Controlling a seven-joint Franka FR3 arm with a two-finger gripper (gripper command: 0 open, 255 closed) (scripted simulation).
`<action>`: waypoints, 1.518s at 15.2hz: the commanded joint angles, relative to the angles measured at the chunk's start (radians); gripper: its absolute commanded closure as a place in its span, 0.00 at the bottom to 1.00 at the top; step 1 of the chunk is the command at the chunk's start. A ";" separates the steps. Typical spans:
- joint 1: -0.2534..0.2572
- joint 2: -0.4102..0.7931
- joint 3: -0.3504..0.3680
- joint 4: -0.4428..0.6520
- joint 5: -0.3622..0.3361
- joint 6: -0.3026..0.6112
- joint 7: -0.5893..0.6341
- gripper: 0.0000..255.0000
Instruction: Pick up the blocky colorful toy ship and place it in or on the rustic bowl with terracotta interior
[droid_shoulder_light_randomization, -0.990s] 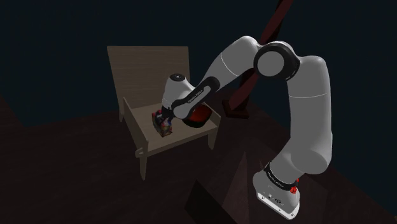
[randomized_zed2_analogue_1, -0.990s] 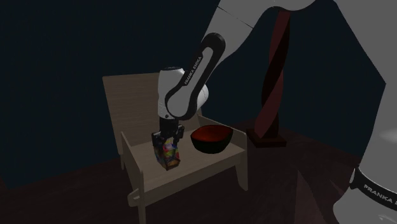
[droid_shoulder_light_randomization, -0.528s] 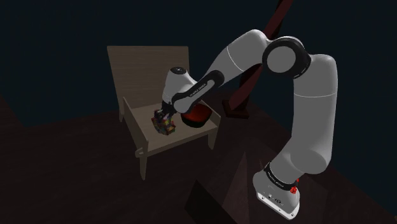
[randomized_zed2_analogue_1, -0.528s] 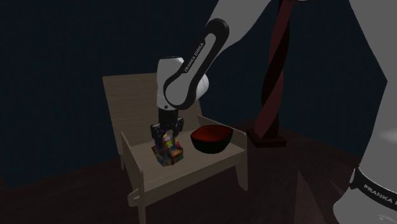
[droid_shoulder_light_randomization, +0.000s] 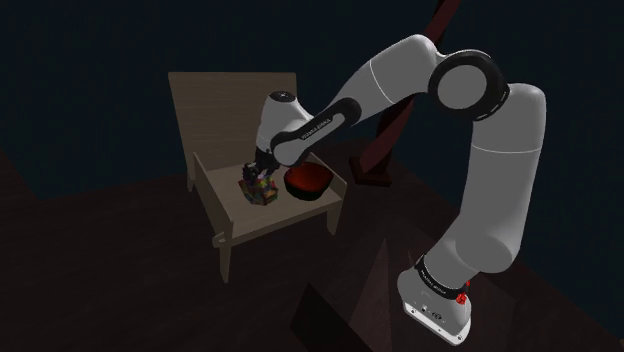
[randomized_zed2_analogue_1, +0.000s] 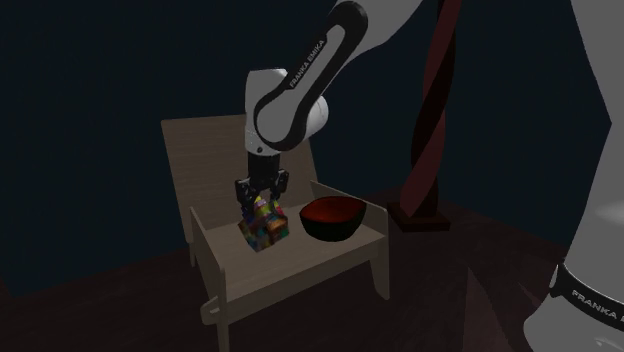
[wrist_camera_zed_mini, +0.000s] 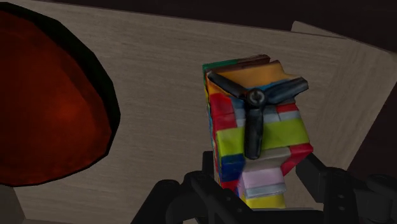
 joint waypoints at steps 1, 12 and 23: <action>-0.005 -0.020 0.007 0.003 0.009 -0.022 -0.007 1.00; -0.025 -0.125 0.034 0.017 0.055 -0.138 -0.042 1.00; -0.084 -0.246 0.037 -0.034 0.116 -0.201 -0.141 1.00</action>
